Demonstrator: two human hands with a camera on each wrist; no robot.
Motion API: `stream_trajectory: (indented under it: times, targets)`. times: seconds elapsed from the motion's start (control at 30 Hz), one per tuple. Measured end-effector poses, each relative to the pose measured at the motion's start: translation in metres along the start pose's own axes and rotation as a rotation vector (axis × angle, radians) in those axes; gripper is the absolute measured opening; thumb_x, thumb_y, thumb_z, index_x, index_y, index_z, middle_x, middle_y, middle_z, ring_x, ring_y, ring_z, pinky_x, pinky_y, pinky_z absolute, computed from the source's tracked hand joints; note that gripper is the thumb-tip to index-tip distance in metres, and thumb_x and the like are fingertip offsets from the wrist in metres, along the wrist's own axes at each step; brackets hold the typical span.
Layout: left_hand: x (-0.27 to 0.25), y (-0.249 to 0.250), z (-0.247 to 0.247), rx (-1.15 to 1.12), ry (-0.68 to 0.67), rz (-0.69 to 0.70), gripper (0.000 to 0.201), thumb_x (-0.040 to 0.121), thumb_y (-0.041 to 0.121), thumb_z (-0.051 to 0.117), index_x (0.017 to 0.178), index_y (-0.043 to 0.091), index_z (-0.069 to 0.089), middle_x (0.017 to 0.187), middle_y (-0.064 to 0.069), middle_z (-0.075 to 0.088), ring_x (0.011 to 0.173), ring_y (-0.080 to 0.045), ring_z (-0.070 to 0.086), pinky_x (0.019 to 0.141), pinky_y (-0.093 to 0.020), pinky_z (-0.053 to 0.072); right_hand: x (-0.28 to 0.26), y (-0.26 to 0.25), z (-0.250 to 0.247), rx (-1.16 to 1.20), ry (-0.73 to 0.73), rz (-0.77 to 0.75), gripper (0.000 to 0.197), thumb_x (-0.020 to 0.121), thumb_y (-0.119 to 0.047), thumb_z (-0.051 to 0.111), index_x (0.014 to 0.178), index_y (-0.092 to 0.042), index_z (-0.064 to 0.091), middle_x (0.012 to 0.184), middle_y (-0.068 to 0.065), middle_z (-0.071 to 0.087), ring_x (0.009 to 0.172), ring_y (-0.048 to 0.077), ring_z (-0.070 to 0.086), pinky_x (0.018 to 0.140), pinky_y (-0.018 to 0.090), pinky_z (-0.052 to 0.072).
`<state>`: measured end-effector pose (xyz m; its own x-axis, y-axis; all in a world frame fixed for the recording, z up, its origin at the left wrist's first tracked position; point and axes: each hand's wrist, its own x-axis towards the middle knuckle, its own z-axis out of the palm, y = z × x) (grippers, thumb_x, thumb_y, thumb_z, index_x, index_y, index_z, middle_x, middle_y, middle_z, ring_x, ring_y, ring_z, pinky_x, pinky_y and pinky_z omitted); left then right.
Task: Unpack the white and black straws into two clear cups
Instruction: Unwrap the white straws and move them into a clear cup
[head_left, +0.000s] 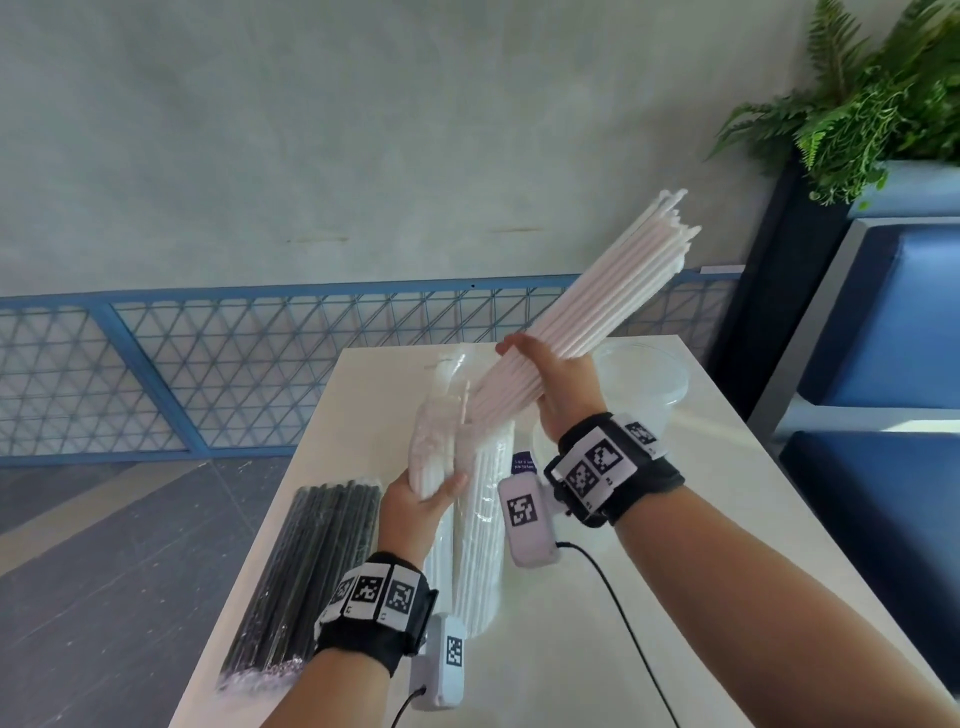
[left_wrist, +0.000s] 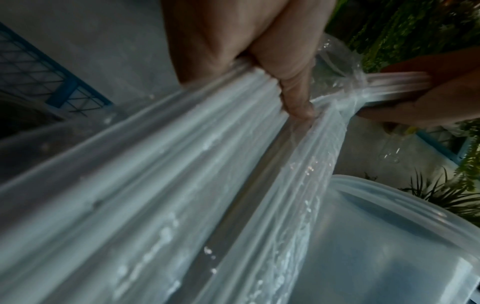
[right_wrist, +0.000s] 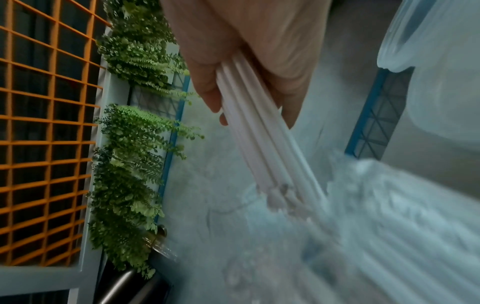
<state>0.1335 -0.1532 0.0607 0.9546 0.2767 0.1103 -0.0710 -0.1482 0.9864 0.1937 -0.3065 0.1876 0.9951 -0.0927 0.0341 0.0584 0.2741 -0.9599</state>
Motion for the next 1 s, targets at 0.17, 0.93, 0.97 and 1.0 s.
stream_trajectory:
  times: [0.17, 0.93, 0.97, 1.0]
  targets:
    - [0.000, 0.003, -0.001, 0.037, 0.009, -0.009, 0.012, 0.076, 0.023, 0.073, 0.075, 0.016, 0.064, 0.070, 0.001, 0.066, 0.069, -0.018, 0.064, 0.056, -0.013, 0.048, 0.008, -0.012, -0.014, -0.055, 0.054, -0.025, 0.010, 0.079, -0.006, 0.064, 0.071, -0.009, 0.058, 0.080, 0.012, 0.057, 0.078, 0.025, 0.055, 0.077, 0.040, 0.050]
    - [-0.011, 0.015, 0.008, -0.104, 0.022, -0.067, 0.013, 0.074, 0.017, 0.075, 0.075, 0.021, 0.063, 0.073, 0.005, 0.067, 0.071, -0.007, 0.064, 0.053, -0.005, 0.046, 0.006, 0.052, -0.071, -0.469, 0.208, -0.056, 0.034, 0.070, -0.014, 0.077, 0.099, -0.017, 0.059, 0.086, -0.005, 0.061, 0.087, 0.019, 0.058, 0.078, 0.033, 0.048]
    - [-0.011, 0.015, 0.008, -0.113, 0.019, -0.072, 0.013, 0.073, 0.018, 0.075, 0.076, 0.021, 0.063, 0.074, 0.004, 0.068, 0.073, -0.009, 0.065, 0.055, -0.006, 0.047, 0.003, 0.051, -0.070, -0.478, 0.212, -0.098, 0.039, 0.070, -0.015, 0.078, 0.103, -0.017, 0.058, 0.088, -0.009, 0.059, 0.089, 0.016, 0.056, 0.079, 0.031, 0.047]
    - [-0.011, 0.014, 0.007, -0.122, 0.019, -0.076, 0.012, 0.073, 0.018, 0.076, 0.077, 0.020, 0.064, 0.076, 0.003, 0.069, 0.075, -0.010, 0.066, 0.056, -0.007, 0.049, 0.001, 0.049, -0.068, -0.509, 0.223, -0.174, 0.045, 0.069, -0.017, 0.079, 0.107, -0.016, 0.056, 0.094, -0.011, 0.056, 0.093, 0.013, 0.053, 0.082, 0.027, 0.044]
